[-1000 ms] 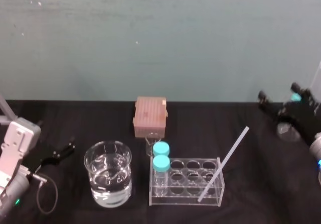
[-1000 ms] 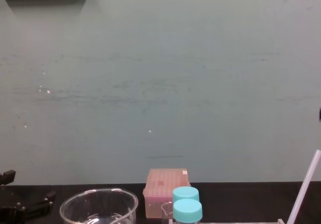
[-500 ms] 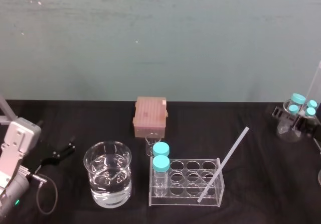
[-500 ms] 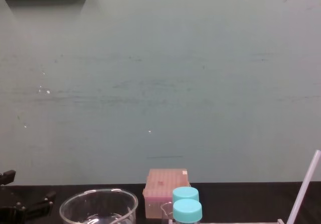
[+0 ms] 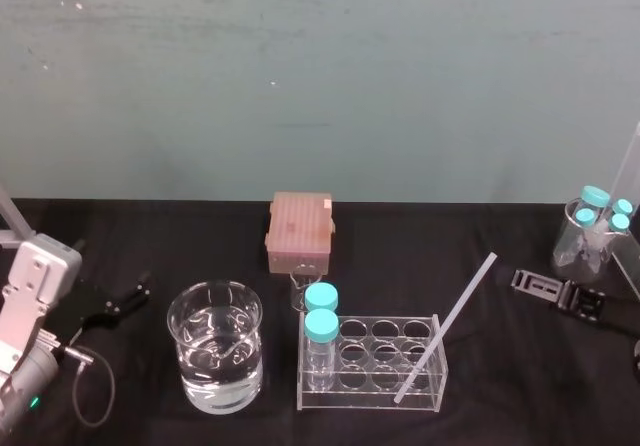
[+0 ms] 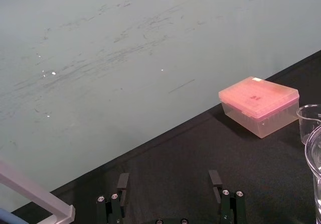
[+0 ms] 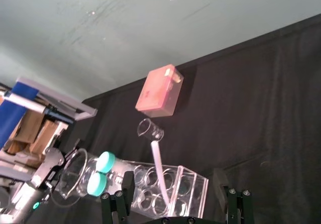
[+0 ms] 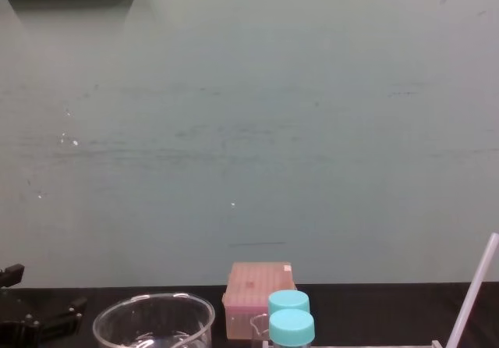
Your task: Pick up the stirring rod with one hand, then place it down.
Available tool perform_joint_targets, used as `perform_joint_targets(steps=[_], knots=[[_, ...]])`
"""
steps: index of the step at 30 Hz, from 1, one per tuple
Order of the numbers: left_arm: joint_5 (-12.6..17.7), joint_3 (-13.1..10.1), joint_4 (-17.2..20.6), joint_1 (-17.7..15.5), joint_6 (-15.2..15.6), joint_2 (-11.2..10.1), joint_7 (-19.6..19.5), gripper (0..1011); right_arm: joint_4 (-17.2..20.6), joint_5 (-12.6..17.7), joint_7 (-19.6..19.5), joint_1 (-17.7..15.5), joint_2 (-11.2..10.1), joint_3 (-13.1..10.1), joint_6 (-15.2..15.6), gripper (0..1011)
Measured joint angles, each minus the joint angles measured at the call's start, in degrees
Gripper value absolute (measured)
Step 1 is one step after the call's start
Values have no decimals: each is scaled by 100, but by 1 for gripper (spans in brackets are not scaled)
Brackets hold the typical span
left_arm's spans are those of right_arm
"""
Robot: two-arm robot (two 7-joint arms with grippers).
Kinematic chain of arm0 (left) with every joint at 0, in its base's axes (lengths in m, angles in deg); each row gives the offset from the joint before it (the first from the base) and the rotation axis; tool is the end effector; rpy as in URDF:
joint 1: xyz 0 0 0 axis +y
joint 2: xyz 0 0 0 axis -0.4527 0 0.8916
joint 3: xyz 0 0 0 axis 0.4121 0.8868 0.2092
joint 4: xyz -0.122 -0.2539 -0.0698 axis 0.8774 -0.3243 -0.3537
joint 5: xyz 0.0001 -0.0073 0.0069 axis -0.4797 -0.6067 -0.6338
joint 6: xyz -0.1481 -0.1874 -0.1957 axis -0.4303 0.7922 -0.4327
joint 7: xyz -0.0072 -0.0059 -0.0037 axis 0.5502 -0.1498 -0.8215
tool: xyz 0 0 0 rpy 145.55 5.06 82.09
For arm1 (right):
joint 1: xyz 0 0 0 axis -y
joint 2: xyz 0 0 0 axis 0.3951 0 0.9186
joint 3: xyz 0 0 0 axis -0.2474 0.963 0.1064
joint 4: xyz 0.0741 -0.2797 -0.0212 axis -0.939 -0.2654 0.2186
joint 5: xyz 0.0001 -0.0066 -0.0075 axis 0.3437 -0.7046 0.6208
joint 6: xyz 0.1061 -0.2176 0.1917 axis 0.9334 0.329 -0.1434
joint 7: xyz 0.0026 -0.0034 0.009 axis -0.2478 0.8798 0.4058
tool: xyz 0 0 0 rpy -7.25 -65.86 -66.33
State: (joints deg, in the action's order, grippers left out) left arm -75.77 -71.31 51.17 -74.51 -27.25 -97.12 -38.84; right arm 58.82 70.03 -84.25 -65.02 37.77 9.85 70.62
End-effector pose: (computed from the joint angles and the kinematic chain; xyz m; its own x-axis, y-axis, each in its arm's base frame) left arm 0.3581 0.0827 -0.3024 0.2923 0.8802 0.3738 -0.9552 0.2874 0.0702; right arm 0.3240 -0.1266 -0.1725 0.2618 -0.7578 -0.5976 0.7537 0.5473 -0.3639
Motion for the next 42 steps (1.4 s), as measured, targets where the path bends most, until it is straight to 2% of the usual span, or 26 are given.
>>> perform_joint_targets(steps=[3, 10, 13, 17, 22, 32, 42], knots=[[0, 0, 0, 0, 0, 0, 0, 1005, 1, 8, 49, 2, -21, 91, -29, 1003], [0, 0, 0, 0, 0, 0, 0, 1005, 6, -179, 84, 34, 28, 386, -369, 1003], [0, 0, 0, 0, 0, 0, 0, 1005, -24, -358, 101, 61, 80, 550, -651, 1003], [0, 0, 0, 0, 0, 0, 0, 1005, -27, -497, 133, 51, 112, 653, -890, 1003], [0, 0, 0, 0, 0, 0, 0, 1005, -55, -726, 140, 12, 198, 811, -1375, 1003], [0, 0, 0, 0, 0, 0, 0, 1005, -97, -756, 83, 18, 230, 974, -1702, 1003], [0, 0, 0, 0, 0, 0, 0, 1005, -156, -652, 3, 67, 219, 1098, -1818, 1003]])
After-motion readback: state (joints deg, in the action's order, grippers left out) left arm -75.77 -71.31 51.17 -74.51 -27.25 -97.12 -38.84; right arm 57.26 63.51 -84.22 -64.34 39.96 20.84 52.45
